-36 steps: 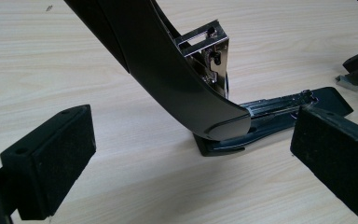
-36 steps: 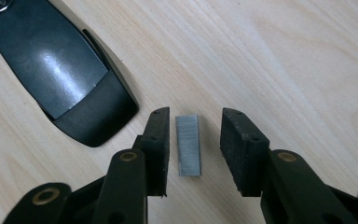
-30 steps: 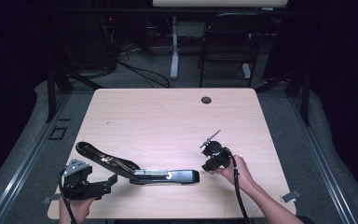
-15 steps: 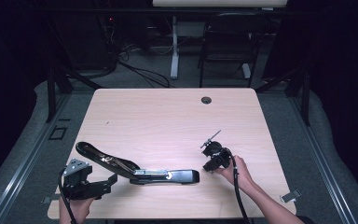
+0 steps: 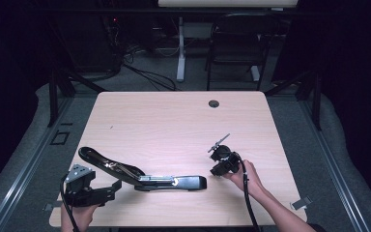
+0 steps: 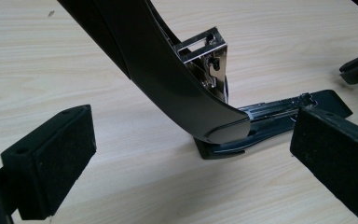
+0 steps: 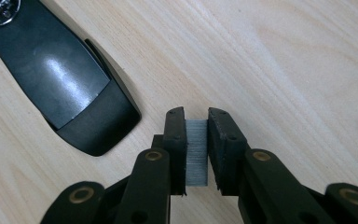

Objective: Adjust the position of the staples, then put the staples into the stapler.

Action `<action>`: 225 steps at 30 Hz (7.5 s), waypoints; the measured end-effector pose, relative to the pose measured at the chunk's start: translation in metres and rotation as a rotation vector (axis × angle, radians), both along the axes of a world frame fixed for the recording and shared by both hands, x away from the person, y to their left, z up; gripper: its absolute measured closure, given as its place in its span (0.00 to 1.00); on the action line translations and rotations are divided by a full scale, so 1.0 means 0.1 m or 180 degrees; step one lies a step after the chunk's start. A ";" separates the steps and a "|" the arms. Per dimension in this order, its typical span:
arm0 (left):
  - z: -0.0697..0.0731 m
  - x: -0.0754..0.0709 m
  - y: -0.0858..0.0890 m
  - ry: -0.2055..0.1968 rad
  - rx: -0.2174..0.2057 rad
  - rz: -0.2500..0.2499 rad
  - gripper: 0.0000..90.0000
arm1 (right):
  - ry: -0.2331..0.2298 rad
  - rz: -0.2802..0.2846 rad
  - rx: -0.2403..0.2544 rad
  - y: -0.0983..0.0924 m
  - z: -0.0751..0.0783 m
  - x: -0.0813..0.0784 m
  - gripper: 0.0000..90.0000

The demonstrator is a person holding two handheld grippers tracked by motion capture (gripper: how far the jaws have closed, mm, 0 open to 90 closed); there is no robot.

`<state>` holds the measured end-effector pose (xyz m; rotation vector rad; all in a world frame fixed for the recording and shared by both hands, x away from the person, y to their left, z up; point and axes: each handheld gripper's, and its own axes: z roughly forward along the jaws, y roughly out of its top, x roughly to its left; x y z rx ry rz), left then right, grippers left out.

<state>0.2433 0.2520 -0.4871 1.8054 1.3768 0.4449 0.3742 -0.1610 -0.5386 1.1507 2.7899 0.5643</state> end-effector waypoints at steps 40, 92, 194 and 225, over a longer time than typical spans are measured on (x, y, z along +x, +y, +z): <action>0.17 0.12 0.03 -0.0697 -0.0057 0.0629 0.55 | -0.0143 0.0071 0.0026 -0.02 0.10 -0.05 0.87; 0.12 0.12 0.12 -0.0708 -0.0284 0.0602 0.67 | -0.0420 0.0687 0.0491 0.48 0.46 0.11 0.87; 0.12 0.12 0.12 -0.0707 -0.0272 0.0602 0.67 | -0.0267 0.2117 0.0798 1.33 0.22 0.00 0.87; 0.12 0.13 0.13 -0.0705 -0.0270 0.0569 0.67 | -0.0368 0.2326 0.0742 1.29 0.17 -0.01 0.87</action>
